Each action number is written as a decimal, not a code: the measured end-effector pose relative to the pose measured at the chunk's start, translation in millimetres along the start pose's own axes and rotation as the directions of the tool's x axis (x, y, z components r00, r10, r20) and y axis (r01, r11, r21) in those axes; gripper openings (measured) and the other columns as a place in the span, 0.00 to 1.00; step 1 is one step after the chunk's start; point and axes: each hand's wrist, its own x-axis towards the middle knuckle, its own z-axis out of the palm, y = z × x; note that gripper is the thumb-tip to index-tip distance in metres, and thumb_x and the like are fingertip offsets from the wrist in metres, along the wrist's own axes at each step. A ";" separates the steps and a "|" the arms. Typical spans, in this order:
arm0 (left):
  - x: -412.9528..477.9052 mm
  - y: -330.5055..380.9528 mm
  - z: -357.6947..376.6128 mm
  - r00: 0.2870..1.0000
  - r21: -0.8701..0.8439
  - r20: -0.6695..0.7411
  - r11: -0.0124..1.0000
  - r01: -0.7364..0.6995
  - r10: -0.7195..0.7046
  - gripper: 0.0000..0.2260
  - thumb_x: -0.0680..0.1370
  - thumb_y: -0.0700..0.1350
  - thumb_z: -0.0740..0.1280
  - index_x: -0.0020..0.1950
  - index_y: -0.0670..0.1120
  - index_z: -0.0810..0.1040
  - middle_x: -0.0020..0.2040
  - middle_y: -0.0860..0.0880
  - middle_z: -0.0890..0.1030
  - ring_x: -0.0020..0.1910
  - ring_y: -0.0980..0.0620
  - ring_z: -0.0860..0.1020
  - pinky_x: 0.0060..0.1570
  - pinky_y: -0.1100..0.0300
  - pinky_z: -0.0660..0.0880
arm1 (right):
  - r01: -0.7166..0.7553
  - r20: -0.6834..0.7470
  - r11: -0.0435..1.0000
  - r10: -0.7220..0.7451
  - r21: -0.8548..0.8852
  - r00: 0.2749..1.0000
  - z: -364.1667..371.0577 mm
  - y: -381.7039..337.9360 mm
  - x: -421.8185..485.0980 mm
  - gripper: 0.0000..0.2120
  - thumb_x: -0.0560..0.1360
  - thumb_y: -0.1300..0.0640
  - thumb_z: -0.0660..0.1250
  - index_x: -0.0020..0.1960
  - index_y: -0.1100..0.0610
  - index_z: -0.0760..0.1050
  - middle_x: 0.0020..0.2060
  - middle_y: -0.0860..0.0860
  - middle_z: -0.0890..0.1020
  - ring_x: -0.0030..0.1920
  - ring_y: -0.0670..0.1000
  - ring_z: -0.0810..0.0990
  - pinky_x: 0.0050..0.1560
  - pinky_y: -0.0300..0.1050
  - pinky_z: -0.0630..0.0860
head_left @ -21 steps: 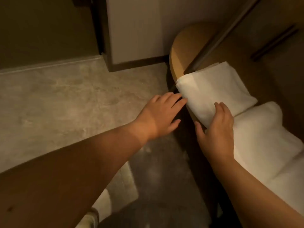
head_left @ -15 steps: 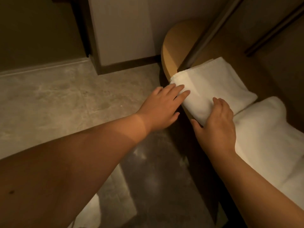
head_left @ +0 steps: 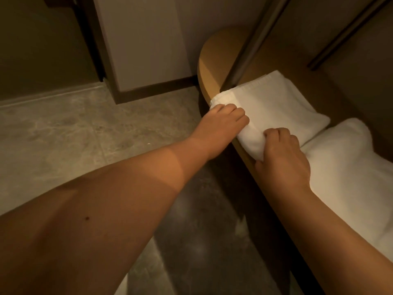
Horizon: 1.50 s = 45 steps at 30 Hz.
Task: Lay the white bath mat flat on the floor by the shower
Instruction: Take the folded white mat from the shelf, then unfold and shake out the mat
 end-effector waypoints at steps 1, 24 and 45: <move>0.4 0.4 -3.6 1.000 -0.012 0.005 1.000 0.009 -0.009 0.17 0.73 0.37 0.68 0.61 0.45 0.75 0.59 0.45 0.77 0.59 0.44 0.73 0.58 0.51 0.69 | -0.005 0.000 1.000 0.005 0.019 1.000 -1.5 0.2 -0.1 0.26 0.70 0.60 0.73 0.65 0.57 0.68 0.60 0.56 0.73 0.56 0.57 0.72 0.50 0.49 0.74; -163.9 28.9 -419.2 0.935 -0.098 0.157 0.937 0.336 -0.319 0.11 0.78 0.46 0.62 0.59 0.45 0.76 0.55 0.43 0.77 0.53 0.42 0.73 0.49 0.53 0.67 | 0.360 0.056 0.747 -0.467 0.559 0.882 -333.7 -111.5 -137.2 0.25 0.70 0.52 0.74 0.63 0.59 0.72 0.54 0.57 0.80 0.53 0.57 0.78 0.53 0.44 0.69; -305.3 246.6 -895.6 0.834 0.104 -0.260 0.844 0.526 -0.487 0.10 0.80 0.47 0.62 0.61 0.51 0.74 0.58 0.50 0.76 0.57 0.50 0.72 0.53 0.58 0.69 | 0.682 -0.410 0.430 -0.568 0.592 0.714 -763.4 -137.8 -398.7 0.21 0.69 0.51 0.70 0.59 0.51 0.68 0.48 0.46 0.74 0.44 0.47 0.74 0.35 0.36 0.70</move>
